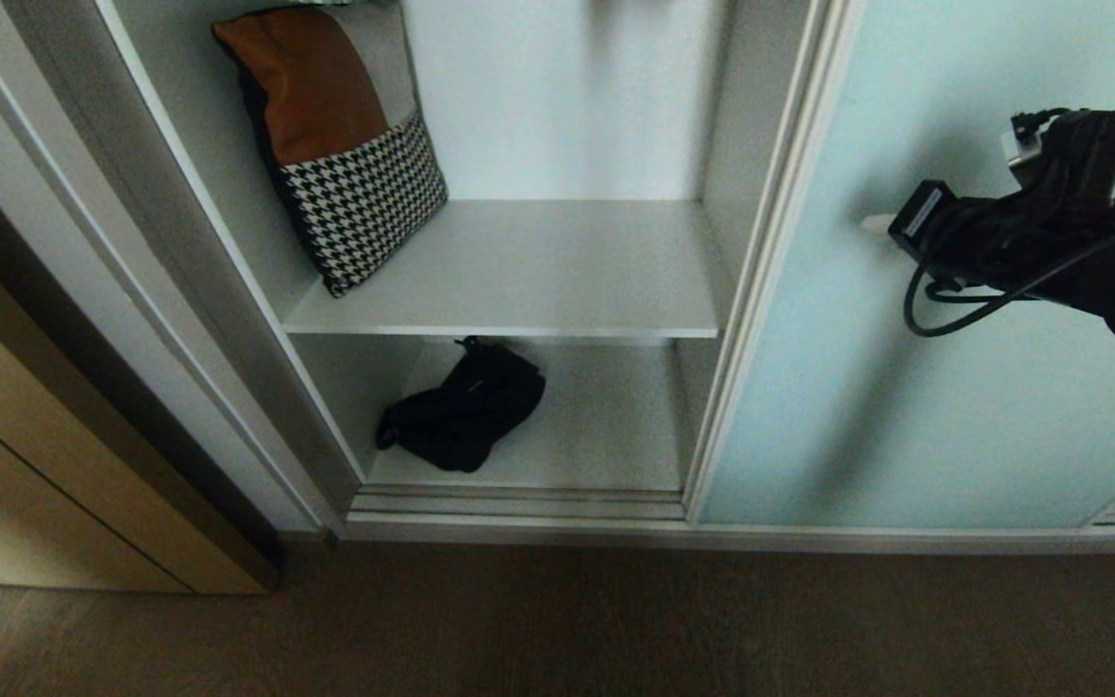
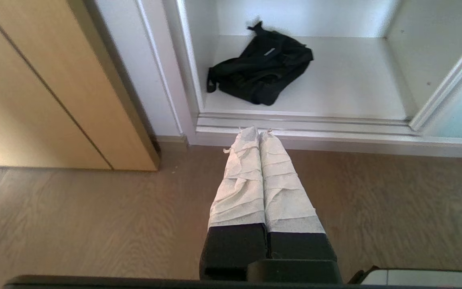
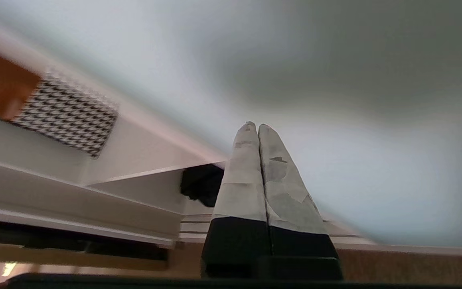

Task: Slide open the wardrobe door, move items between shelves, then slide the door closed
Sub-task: Close the door

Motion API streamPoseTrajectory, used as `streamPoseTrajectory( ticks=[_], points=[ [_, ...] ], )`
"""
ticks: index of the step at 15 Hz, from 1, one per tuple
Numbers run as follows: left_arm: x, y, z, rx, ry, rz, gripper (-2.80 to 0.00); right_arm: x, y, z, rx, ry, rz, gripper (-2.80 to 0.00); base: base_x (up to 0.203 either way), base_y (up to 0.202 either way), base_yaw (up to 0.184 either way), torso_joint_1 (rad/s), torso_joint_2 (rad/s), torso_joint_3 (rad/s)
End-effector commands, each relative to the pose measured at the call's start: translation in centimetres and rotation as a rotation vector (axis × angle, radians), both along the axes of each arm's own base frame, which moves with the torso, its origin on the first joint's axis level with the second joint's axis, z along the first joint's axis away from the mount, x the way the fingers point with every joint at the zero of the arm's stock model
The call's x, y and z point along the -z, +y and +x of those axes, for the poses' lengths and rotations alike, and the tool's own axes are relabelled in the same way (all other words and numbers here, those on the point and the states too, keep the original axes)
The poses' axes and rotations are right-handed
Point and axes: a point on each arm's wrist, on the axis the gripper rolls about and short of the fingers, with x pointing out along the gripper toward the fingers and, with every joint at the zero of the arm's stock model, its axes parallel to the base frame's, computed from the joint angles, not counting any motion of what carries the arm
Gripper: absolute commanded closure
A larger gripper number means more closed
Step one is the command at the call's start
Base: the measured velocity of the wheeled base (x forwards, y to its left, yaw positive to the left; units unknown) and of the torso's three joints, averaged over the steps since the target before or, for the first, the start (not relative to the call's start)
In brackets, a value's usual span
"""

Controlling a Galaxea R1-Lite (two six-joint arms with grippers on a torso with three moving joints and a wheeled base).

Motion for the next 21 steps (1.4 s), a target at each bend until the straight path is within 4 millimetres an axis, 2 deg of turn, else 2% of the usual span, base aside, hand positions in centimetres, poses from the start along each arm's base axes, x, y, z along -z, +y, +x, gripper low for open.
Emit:
streamPoseTrajectory(
  ticks=[1,3,4,5,9,12,15,18,21],
  points=[
    [0.0,0.0,0.0,0.000,0.000,0.000,0.00,-2.3,1.0,-4.1,-0.037,-0.045,0.004,0.00,0.000,0.000,0.000,0.000,0.00,0.000],
    [0.0,0.0,0.0,-0.001,0.001,0.000,0.00,-3.1,1.0,-6.8,-0.062,-0.066,0.004,0.00,0.000,0.000,0.000,0.000,0.00,0.000],
    [0.0,0.0,0.0,-0.001,0.000,-0.001,0.00,-2.8,0.9,-7.3,-0.070,-0.058,0.003,0.00,0.000,0.000,0.000,0.000,0.00,0.000],
    [0.0,0.0,0.0,-0.001,0.000,0.001,0.00,-2.6,0.5,-7.0,-0.054,-0.055,0.004,0.00,0.000,0.000,0.000,0.000,0.00,0.000],
    [0.0,0.0,0.0,0.000,0.001,0.001,0.00,-1.5,-4.6,-4.5,0.099,-0.048,0.010,0.00,0.000,0.000,0.000,0.000,0.00,0.000],
    [0.0,0.0,0.0,-0.001,0.000,0.001,0.00,-0.9,-6.2,-1.7,0.141,-0.044,0.014,0.00,0.000,0.000,0.000,0.000,0.00,0.000],
    [0.0,0.0,0.0,-0.001,0.000,-0.001,0.00,-0.5,-6.8,1.1,0.192,-0.046,0.037,0.00,0.000,0.000,0.000,0.000,0.00,0.000],
    [0.0,0.0,0.0,-0.001,0.000,-0.001,0.00,0.0,-6.7,1.8,0.193,-0.036,0.040,0.00,0.000,0.000,0.000,0.000,0.00,0.000],
    [0.0,0.0,0.0,-0.001,0.000,0.001,0.00,-0.3,-6.7,2.1,0.191,-0.051,0.038,0.00,0.000,0.000,0.000,0.000,0.00,0.000]
  ],
)
